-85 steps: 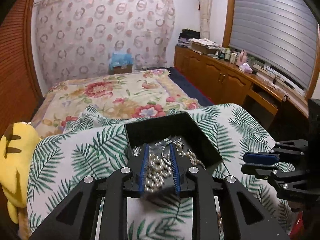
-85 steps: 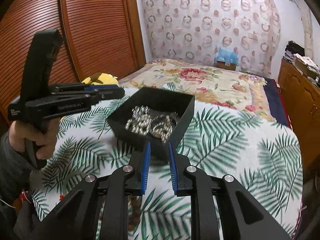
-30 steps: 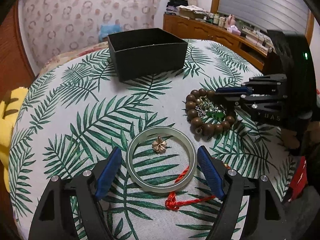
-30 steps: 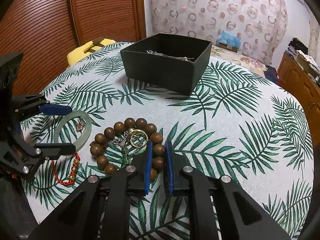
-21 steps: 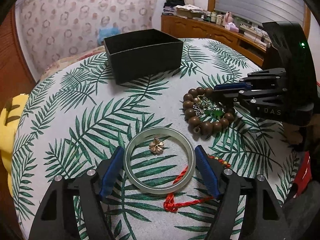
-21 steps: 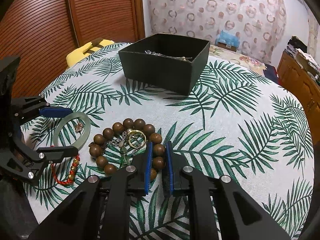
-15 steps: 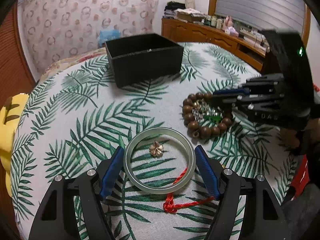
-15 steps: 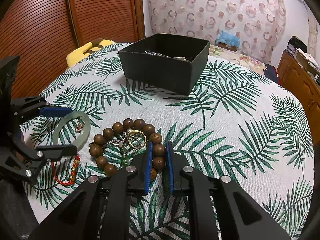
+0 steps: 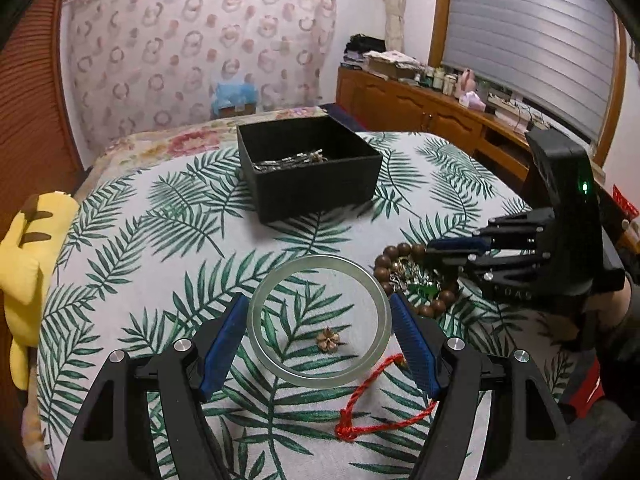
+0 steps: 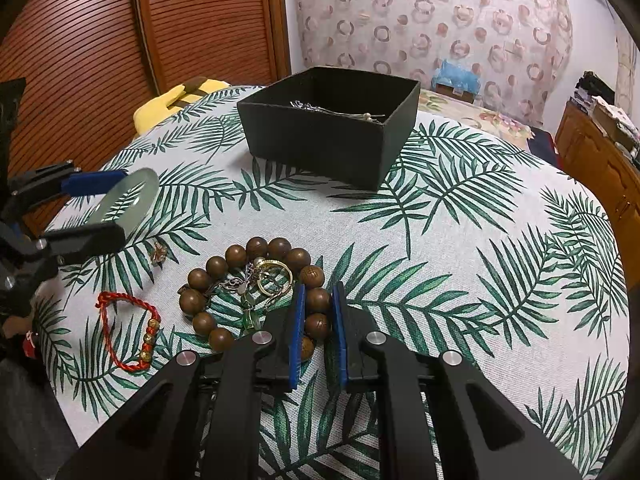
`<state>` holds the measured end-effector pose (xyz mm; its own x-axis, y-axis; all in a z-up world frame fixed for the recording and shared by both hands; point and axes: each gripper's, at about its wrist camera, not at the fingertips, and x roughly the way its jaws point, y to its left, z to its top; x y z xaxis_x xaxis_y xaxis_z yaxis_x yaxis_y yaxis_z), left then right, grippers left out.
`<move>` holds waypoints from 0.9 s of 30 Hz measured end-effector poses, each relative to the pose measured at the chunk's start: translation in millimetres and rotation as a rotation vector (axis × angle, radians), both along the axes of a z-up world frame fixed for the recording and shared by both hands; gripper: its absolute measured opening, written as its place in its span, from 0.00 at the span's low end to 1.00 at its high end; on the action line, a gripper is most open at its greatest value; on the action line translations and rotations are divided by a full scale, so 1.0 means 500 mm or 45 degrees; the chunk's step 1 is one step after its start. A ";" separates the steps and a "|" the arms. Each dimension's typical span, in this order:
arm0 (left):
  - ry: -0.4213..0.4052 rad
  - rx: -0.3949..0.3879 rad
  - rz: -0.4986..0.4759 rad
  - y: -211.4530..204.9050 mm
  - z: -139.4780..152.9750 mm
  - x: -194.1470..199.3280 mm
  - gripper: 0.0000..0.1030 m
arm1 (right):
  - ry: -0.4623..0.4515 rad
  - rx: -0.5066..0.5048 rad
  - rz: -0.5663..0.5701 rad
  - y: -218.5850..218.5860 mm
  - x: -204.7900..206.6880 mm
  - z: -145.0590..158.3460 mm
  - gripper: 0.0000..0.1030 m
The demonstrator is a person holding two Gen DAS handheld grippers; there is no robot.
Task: Organize jewelry
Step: 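Grasp the jade bangle with the left gripper while the right gripper grasps the wooden bead bracelet, then carry the jade bangle over the box with the left gripper while the right carries the bracelet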
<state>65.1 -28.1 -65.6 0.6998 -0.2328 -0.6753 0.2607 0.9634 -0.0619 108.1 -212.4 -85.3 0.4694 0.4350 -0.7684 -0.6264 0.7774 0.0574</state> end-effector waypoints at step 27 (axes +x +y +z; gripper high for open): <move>-0.125 -0.018 0.029 0.020 0.061 0.046 0.67 | -0.248 0.134 0.079 -0.006 -0.042 0.171 0.14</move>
<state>87.9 -18.3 -35.0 0.7679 -0.2249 -0.5998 0.2441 0.9684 -0.0505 86.9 -215.6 0.2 0.5740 0.5408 -0.6149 -0.6803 0.7329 0.0096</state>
